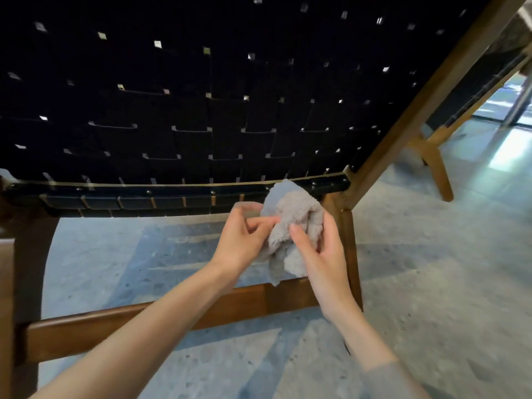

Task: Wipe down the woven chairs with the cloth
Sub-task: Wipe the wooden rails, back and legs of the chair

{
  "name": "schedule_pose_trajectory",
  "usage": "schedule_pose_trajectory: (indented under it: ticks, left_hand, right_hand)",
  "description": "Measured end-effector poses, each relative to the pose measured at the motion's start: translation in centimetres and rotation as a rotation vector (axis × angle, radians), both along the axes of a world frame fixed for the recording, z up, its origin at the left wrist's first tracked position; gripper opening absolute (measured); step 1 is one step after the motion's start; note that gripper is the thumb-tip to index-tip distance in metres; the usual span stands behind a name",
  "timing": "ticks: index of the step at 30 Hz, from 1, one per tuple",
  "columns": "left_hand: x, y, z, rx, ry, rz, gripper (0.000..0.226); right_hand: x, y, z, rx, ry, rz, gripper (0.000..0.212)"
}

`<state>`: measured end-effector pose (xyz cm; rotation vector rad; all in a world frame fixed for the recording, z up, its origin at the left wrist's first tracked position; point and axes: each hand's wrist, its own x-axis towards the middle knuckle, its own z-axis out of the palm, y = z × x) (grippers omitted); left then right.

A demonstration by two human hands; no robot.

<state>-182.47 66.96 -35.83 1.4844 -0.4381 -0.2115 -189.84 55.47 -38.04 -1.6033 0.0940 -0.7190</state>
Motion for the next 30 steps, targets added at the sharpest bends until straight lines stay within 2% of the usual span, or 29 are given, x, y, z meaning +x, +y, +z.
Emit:
schedule_pose_trajectory:
  ticks: [4,6,10,14,15,18,20,23,26,30]
  left_hand:
    - [-0.1,-1.0,2.0,0.080,-0.024,-0.153,0.028]
    - [0.0,-1.5,3.8,0.150,-0.129,-0.175,0.030]
    - [-0.3,-2.8,8.7,0.367,-0.634,-0.048,0.036]
    - [-1.0,-3.5,14.9,0.618,-1.385,0.193,0.045]
    - [-1.0,-3.6,16.1,0.615,-1.473,0.285,0.046]
    - [-1.2,-4.2,18.4,0.606,-1.467,0.518,0.051]
    - [-0.8,-4.4,18.7,0.662,-1.504,0.585,0.060]
    - [0.0,-3.9,18.5,0.751,-1.538,0.624,0.078]
    - [0.5,-3.2,17.5,0.763,-1.534,0.664,0.082]
    - [1.5,-2.1,16.4,0.777,-1.530,0.661,0.082]
  right_hand:
    - [0.0,-2.4,2.4,-0.100,-0.057,-0.234,0.039]
    - [-0.4,-3.4,4.1,-0.155,-0.111,-0.334,0.038]
    - [-1.5,-5.5,9.7,-0.353,-0.295,-0.534,0.037]
    - [-1.7,-7.7,17.7,-0.684,-0.586,-0.738,0.037]
    - [-1.5,-8.1,19.3,-0.721,-0.634,-0.774,0.036]
    - [-0.5,-9.3,22.5,-0.821,-0.705,-0.831,0.030]
    - [0.3,-10.1,23.4,-0.866,-0.728,-0.846,0.027]
    - [2.0,-10.8,24.3,-0.800,-0.728,-0.847,0.028]
    - [3.5,-10.4,24.2,-0.751,-0.657,-0.816,0.039]
    - [4.8,-9.3,23.4,-0.891,-0.601,-0.780,0.061]
